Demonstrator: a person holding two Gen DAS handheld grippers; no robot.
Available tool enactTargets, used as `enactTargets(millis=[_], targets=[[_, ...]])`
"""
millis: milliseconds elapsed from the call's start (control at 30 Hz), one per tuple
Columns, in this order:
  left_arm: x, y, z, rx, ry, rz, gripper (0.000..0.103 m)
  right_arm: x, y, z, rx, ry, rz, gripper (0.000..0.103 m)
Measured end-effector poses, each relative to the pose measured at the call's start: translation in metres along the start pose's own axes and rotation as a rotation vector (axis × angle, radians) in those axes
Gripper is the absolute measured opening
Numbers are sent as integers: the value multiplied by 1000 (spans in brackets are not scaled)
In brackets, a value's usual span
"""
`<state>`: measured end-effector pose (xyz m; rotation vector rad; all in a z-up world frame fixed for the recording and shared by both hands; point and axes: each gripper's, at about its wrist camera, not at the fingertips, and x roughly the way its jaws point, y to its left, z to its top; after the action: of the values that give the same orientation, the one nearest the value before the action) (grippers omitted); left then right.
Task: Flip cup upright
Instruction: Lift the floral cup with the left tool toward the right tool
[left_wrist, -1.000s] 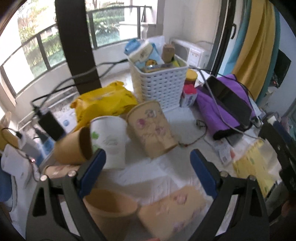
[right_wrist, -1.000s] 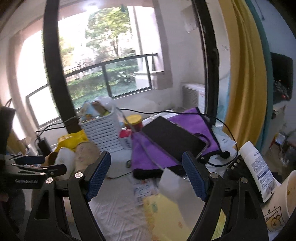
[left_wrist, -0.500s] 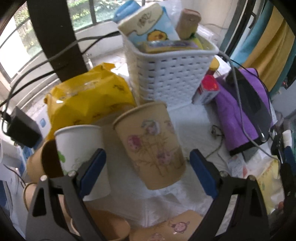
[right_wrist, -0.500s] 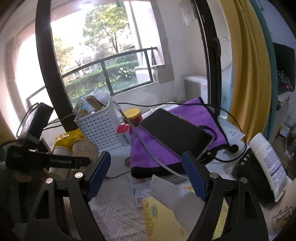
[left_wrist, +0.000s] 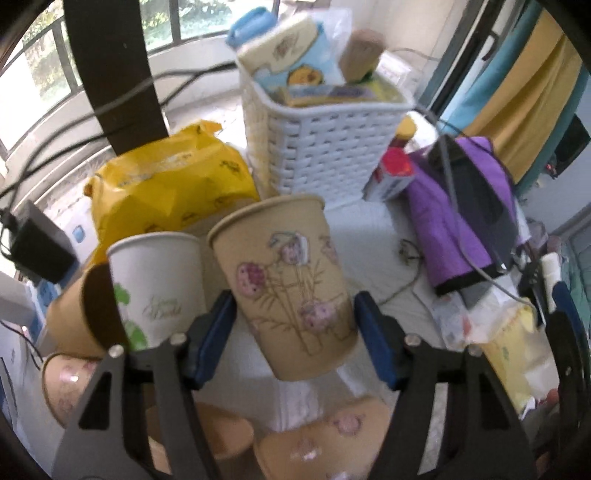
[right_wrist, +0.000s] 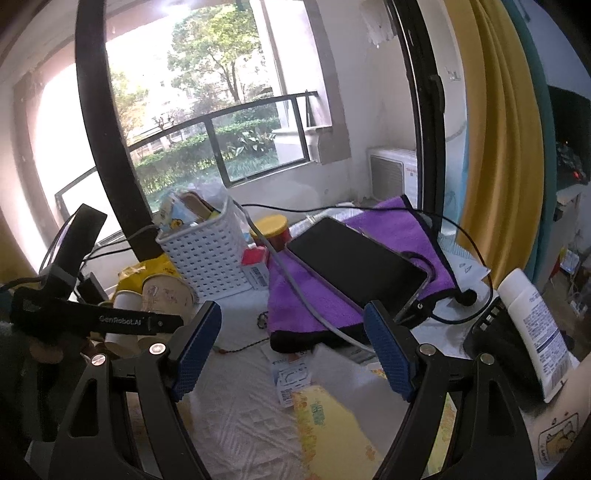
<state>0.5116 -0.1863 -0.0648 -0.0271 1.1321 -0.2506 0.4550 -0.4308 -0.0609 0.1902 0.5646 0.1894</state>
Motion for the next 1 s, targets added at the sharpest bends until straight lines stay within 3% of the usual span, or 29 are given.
enactTargets(millis=[200, 333, 533, 733, 1000], targets=[[-57, 0, -31, 38, -87, -92, 67, -35, 20, 9, -31, -47, 34, 82], [-100, 1, -58, 73, -161, -111, 67, -59, 38, 8, -59, -64, 69, 82], [-136, -8, -114, 125, -290, -57, 67, -93, 66, -7, -73, -52, 182, 82], [-171, 10, -205, 208, -440, 6, 67, -122, 111, -33, -120, 23, 354, 82], [-194, 39, -303, 144, -509, 44, 67, -150, 171, -78, -208, 118, 484, 82]])
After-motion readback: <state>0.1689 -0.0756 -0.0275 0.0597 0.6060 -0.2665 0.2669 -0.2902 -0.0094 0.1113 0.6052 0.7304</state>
